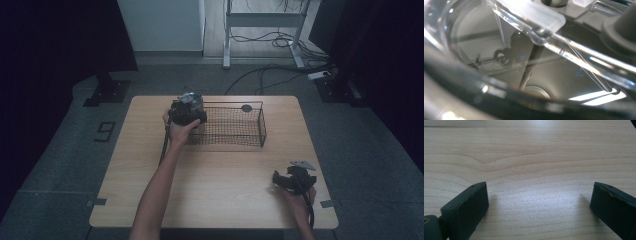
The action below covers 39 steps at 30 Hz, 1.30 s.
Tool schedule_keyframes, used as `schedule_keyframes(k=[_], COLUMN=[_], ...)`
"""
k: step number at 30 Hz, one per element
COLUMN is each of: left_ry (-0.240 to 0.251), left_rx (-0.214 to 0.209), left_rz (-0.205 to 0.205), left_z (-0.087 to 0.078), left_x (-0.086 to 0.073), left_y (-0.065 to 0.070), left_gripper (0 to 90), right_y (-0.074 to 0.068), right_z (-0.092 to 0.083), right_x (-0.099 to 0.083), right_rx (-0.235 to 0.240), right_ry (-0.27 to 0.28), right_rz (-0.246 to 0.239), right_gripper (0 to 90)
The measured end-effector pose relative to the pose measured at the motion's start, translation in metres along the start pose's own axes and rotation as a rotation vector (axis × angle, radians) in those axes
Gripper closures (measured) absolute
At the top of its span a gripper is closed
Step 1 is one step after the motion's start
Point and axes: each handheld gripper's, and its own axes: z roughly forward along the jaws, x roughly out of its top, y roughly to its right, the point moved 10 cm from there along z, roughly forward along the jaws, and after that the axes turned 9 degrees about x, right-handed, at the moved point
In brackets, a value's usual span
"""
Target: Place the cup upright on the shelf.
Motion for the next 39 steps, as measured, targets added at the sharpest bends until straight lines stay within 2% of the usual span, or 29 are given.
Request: schedule_keyframes(k=[7, 14, 19, 27, 31, 35, 37, 39], left_ry=[-0.014, -0.026, -0.042, -0.022, -0.011, -0.027, -0.028, -0.017], left_rx=[0.021, 0.023, 0.036, 0.017, 0.016, 0.034, 0.027, 0.026], left_rz=[0.005, -0.004, 0.012, 0.037, 0.036, 0.072, 0.077, 0.065], left_z=[0.006, 0.011, 0.014, 0.012, 0.011, 0.012, 0.012, 0.010], left_x=[-0.008, -0.013, -0.020, -0.024, -0.025, -0.030, -0.031, -0.029], left_y=[-0.001, -0.001, 0.000, 0.002, 0.002, 0.002, 0.003, 0.003], left_gripper=[3.8, 3.7, 3.7, 3.6, 3.4, 2.1, 1.0, 0.1], right_y=[0.000, 0.000, 0.000, 0.000, 0.000, 0.000, 0.000, 0.000], right_z=[0.000, 0.000, 0.000, 0.000, 0.000, 0.000, 0.000, 0.000], right_x=[0.000, 0.000, 0.000, 0.000, 0.000, 0.000, 0.000, 0.000], right_rx=[0.000, 0.000, 0.000, 0.000, 0.000, 0.000, 0.000, 0.000], right_ry=[0.000, 0.000, 0.001, 0.000, 0.000, 0.000, 0.000, 0.000], right_rz=[0.000, -0.001, -0.001, -0.001, 0.000, -0.001, -0.001, -0.001], right_gripper=[1.5, 1.5, 1.6, 1.6, 1.6, 1.6, 1.6, 1.6])
